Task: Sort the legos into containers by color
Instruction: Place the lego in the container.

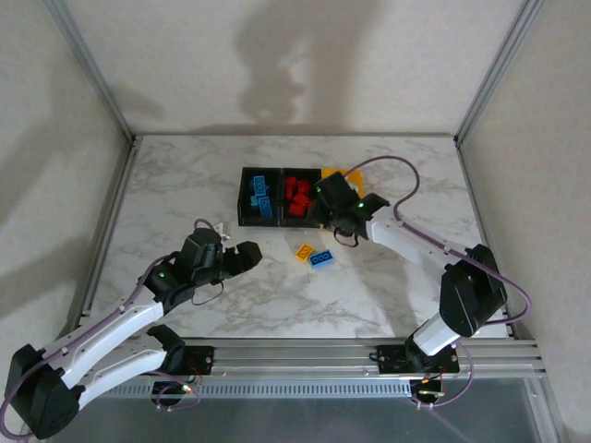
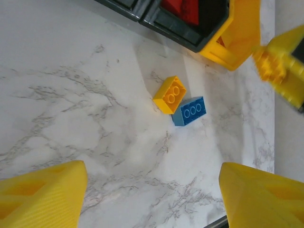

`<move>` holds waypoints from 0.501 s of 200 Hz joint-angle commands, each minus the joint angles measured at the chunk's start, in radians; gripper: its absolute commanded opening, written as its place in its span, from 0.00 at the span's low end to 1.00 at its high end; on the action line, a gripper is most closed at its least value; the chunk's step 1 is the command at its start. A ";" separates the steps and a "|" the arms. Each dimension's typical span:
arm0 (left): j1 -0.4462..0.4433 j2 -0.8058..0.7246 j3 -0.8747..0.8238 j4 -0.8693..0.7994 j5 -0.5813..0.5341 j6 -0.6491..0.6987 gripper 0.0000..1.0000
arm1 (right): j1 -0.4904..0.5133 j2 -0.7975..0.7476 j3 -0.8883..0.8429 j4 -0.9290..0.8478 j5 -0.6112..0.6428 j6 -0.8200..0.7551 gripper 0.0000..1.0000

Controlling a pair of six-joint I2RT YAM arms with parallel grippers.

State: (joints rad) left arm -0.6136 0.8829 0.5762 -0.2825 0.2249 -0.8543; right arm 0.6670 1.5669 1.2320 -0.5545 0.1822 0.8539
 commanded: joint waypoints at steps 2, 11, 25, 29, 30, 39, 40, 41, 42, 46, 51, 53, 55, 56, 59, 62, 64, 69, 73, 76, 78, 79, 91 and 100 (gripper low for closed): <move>-0.030 0.030 0.048 0.064 -0.002 -0.015 0.73 | -0.069 0.002 0.071 -0.016 0.015 -0.060 0.59; -0.039 0.042 0.054 0.077 -0.002 -0.015 0.73 | -0.094 0.022 0.089 -0.008 0.011 -0.065 0.59; -0.051 0.063 0.067 0.084 -0.005 -0.014 0.73 | -0.132 0.058 0.117 0.002 0.003 -0.064 0.59; -0.054 0.067 0.071 0.083 -0.008 -0.011 0.73 | -0.141 0.068 0.124 0.005 -0.005 -0.062 0.59; -0.055 0.067 0.072 0.084 -0.008 -0.012 0.73 | -0.144 0.069 0.125 0.006 -0.006 -0.061 0.59; -0.060 0.072 0.076 0.086 -0.013 -0.011 0.73 | -0.160 0.092 0.142 0.019 -0.010 -0.059 0.59; -0.061 0.073 0.076 0.086 -0.013 -0.011 0.73 | -0.163 0.093 0.143 0.020 -0.010 -0.059 0.59; -0.061 0.074 0.076 0.086 -0.015 -0.010 0.73 | -0.164 0.096 0.144 0.022 -0.010 -0.058 0.59; -0.061 0.075 0.076 0.086 -0.015 -0.010 0.73 | -0.165 0.099 0.146 0.024 -0.010 -0.058 0.59; -0.064 0.075 0.077 0.087 -0.016 -0.011 0.73 | -0.173 0.110 0.154 0.028 -0.011 -0.058 0.59; -0.067 0.076 0.076 0.088 -0.018 -0.012 0.73 | -0.181 0.127 0.165 0.032 -0.013 -0.054 0.59; -0.067 0.076 0.076 0.089 -0.019 -0.013 0.73 | -0.183 0.135 0.170 0.032 -0.015 -0.053 0.59; -0.068 0.077 0.076 0.089 -0.019 -0.012 0.73 | -0.187 0.142 0.176 0.033 -0.017 -0.051 0.59; -0.069 0.077 0.076 0.089 -0.020 -0.012 0.73 | -0.188 0.146 0.178 0.033 -0.018 -0.052 0.59; -0.070 0.077 0.076 0.089 -0.021 -0.013 0.73 | -0.194 0.157 0.187 0.035 -0.021 -0.050 0.59; -0.072 0.078 0.076 0.089 -0.021 -0.012 0.73 | -0.198 0.168 0.194 0.036 -0.023 -0.049 0.59; -0.072 0.079 0.075 0.089 -0.021 -0.012 0.73 | -0.200 0.176 0.201 0.035 -0.025 -0.048 0.59; -0.075 0.079 0.074 0.088 -0.025 -0.013 0.73 | -0.206 0.194 0.214 0.034 -0.027 -0.046 0.59; -0.076 0.079 0.073 0.086 -0.028 -0.013 0.73 | -0.210 0.210 0.226 0.036 -0.028 -0.045 0.59; -0.078 0.079 0.073 0.084 -0.031 -0.012 0.73 | -0.212 0.222 0.232 0.035 -0.029 -0.044 0.59; -0.078 0.079 0.073 0.084 -0.032 -0.014 0.73 | -0.214 0.230 0.238 0.035 -0.029 -0.042 0.59; -0.078 0.078 0.073 0.084 -0.033 -0.014 0.73 | -0.215 0.233 0.240 0.035 -0.030 -0.042 0.59; -0.082 0.076 0.070 0.080 -0.036 -0.014 0.73 | -0.225 0.276 0.275 0.027 -0.036 -0.033 0.59; -0.083 0.074 0.068 0.077 -0.039 -0.016 0.73 | -0.230 0.301 0.297 0.025 -0.036 -0.026 0.59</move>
State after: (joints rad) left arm -0.6857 0.9592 0.6250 -0.2123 0.2123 -0.8619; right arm 0.4503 1.8057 1.4605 -0.5259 0.1574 0.8150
